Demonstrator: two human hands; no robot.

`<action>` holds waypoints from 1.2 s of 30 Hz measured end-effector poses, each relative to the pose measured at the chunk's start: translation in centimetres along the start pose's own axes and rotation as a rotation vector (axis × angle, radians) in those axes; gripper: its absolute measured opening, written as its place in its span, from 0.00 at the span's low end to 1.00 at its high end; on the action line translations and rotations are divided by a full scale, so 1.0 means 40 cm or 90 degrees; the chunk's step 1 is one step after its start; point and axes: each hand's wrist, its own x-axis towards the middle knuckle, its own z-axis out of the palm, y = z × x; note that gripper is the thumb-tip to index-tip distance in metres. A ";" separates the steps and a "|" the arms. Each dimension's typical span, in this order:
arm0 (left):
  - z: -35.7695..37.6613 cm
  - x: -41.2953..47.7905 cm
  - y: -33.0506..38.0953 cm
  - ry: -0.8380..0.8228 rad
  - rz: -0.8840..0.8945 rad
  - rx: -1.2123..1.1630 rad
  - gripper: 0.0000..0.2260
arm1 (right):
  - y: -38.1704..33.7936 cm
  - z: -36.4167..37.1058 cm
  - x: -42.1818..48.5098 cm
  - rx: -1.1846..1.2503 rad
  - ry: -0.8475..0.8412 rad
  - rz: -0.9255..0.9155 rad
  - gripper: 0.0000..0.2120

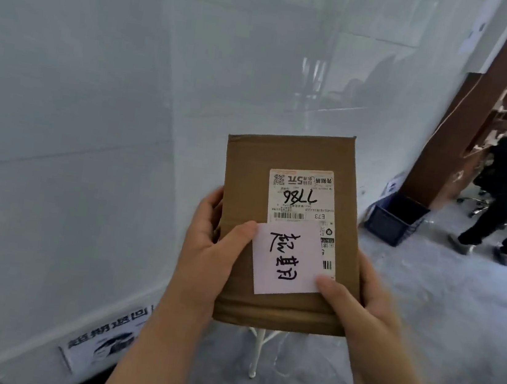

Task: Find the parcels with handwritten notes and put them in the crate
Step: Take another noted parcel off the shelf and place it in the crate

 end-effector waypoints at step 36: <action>-0.858 -0.135 -0.462 0.348 -0.302 0.044 0.23 | 0.648 0.681 -0.007 -0.147 -0.267 0.410 0.24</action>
